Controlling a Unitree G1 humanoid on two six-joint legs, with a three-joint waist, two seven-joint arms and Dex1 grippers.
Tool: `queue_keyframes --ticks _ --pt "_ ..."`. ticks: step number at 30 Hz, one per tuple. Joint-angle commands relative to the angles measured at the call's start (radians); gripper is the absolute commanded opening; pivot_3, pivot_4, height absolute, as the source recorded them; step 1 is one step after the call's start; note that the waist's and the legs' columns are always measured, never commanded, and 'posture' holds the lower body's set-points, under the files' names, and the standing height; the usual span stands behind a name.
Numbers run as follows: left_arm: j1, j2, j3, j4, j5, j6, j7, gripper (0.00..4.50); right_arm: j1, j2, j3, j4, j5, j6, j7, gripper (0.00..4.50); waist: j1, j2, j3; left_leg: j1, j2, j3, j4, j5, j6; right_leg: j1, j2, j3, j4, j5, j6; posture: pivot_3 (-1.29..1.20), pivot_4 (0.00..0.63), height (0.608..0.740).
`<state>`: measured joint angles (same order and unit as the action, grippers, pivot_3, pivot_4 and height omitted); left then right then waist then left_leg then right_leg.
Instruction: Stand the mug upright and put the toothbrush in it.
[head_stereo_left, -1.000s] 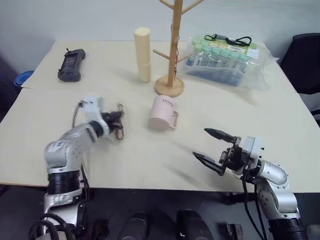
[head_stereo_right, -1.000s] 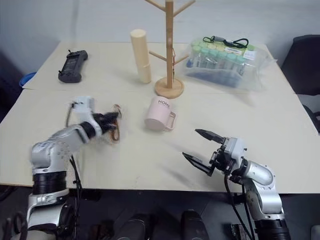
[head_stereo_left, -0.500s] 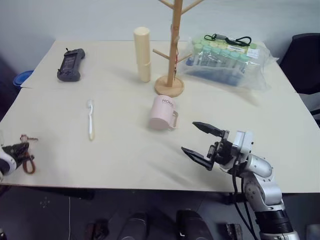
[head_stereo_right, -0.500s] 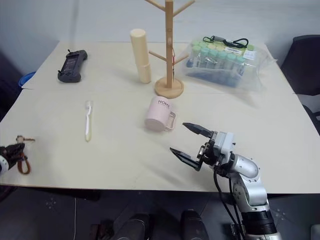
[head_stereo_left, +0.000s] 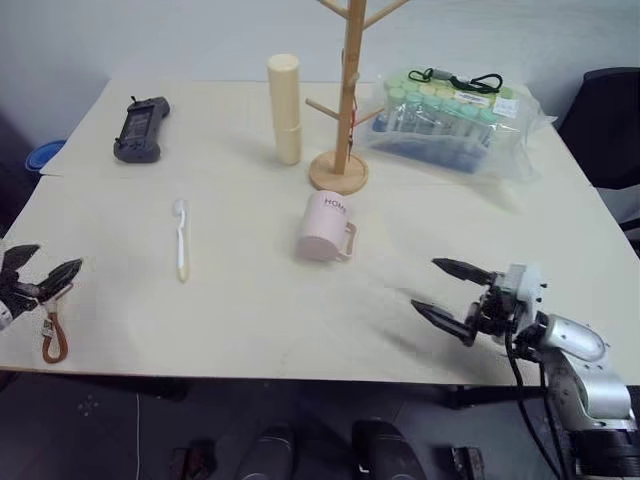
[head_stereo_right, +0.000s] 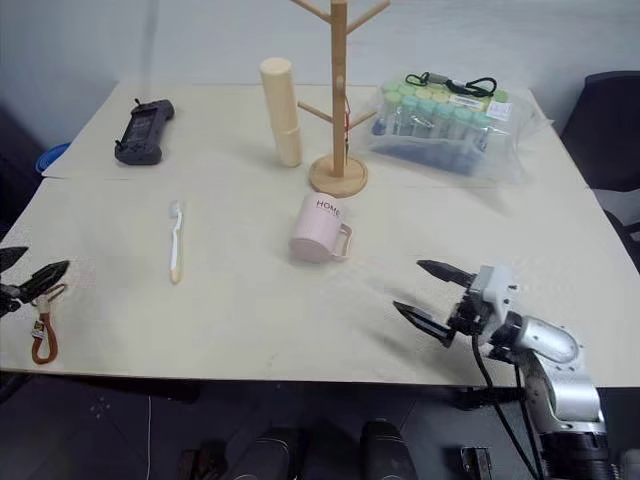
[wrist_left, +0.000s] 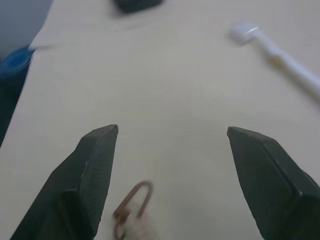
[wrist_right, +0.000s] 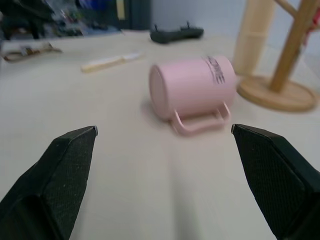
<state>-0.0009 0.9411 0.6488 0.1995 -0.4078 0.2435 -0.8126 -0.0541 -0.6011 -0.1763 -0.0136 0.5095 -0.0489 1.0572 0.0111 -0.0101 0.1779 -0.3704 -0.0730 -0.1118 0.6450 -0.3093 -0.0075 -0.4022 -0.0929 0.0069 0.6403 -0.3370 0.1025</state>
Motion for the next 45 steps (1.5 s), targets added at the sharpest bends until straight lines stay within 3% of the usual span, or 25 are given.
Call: queue_keyframes --ticks 1,2,5,7,13,23,31,35,43,45 --pt "0.058 -0.022 -0.014 -0.057 -0.026 -0.153 -0.167 4.48 -0.003 -0.018 -0.038 0.011 -0.021 -0.014 -0.023 4.50 -0.008 0.001 0.001 0.000 0.000 0.001 0.000 0.000 0.000 0.000 0.000 0.001 0.000 0.000 0.000 0.00 0.150 0.740" --pt "0.067 -0.035 -0.016 -0.066 -0.040 -0.173 -0.196 4.48 -0.011 -0.015 -0.041 0.006 -0.014 0.008 -0.037 4.50 -0.012 0.003 0.001 0.000 0.000 0.001 0.000 0.000 0.000 0.000 0.000 0.001 0.000 0.000 0.000 0.00 0.150 0.740" --pt "0.122 -0.101 -0.025 -0.206 -0.174 -0.116 -0.290 4.48 -0.117 -0.029 0.012 -0.120 0.014 0.421 -0.282 4.50 -0.027 0.004 0.002 0.000 0.001 0.001 0.000 0.000 0.000 -0.001 0.000 0.001 0.002 0.000 0.000 0.00 0.150 0.740" --pt "0.130 -0.120 -0.030 -0.265 -0.226 -0.066 -0.299 4.48 -0.171 -0.032 0.033 -0.171 0.030 0.609 -0.373 4.50 -0.031 0.004 0.002 -0.001 0.001 0.001 0.001 0.000 0.000 -0.002 0.000 0.001 0.003 0.000 0.000 0.00 0.150 0.740" --pt "0.107 -0.157 -0.160 -0.489 -0.299 0.075 -0.241 4.48 -0.519 0.094 0.115 -0.097 0.072 1.072 -0.596 4.50 -0.035 0.004 0.002 -0.001 0.001 -0.001 0.001 0.000 -0.001 -0.003 0.000 0.001 0.004 -0.001 -0.001 0.00 0.150 0.740" --pt "0.093 -0.226 -0.257 -0.605 -0.273 0.069 -0.165 4.48 -0.858 0.326 0.229 0.347 -0.128 1.092 -0.770 4.50 -0.044 0.004 0.001 -0.005 0.000 0.003 0.002 0.000 0.000 -0.008 0.000 0.001 0.005 -0.001 -0.001 0.00 0.150 0.740" --pt "0.108 -0.249 -0.264 -0.609 -0.250 0.045 -0.137 4.48 -1.006 0.456 0.241 0.527 -0.145 1.136 -0.707 4.50 -0.055 0.003 0.001 -0.002 0.001 0.007 0.002 0.000 0.000 -0.010 0.002 0.004 0.008 -0.001 -0.001 0.00 0.150 0.740" --pt "0.104 -0.256 -0.269 -0.601 -0.238 0.031 -0.133 4.50 -1.022 0.469 0.312 0.561 -0.189 1.154 -0.663 3.64 -0.061 0.003 0.001 -0.002 0.002 0.007 0.001 0.000 0.000 -0.010 0.002 0.003 0.008 -0.001 -0.001 0.00 0.150 0.740" --pt "0.097 -0.261 -0.279 -0.579 -0.220 0.008 -0.137 4.50 -1.012 0.477 0.336 0.543 -0.212 1.183 -0.596 1.01 -0.066 0.004 0.001 -0.002 0.002 0.007 0.000 0.000 0.000 -0.010 0.002 0.003 0.008 -0.001 -0.001 0.00 0.150 0.740" --pt "0.104 -0.263 -0.279 -0.576 -0.216 0.004 -0.138 4.50 -0.973 0.462 0.286 0.478 -0.157 1.137 -0.520 0.32 -0.065 0.004 0.001 -0.002 0.002 0.007 0.000 0.000 0.000 -0.010 0.002 0.003 0.008 -0.001 -0.001 0.00 0.150 0.740"
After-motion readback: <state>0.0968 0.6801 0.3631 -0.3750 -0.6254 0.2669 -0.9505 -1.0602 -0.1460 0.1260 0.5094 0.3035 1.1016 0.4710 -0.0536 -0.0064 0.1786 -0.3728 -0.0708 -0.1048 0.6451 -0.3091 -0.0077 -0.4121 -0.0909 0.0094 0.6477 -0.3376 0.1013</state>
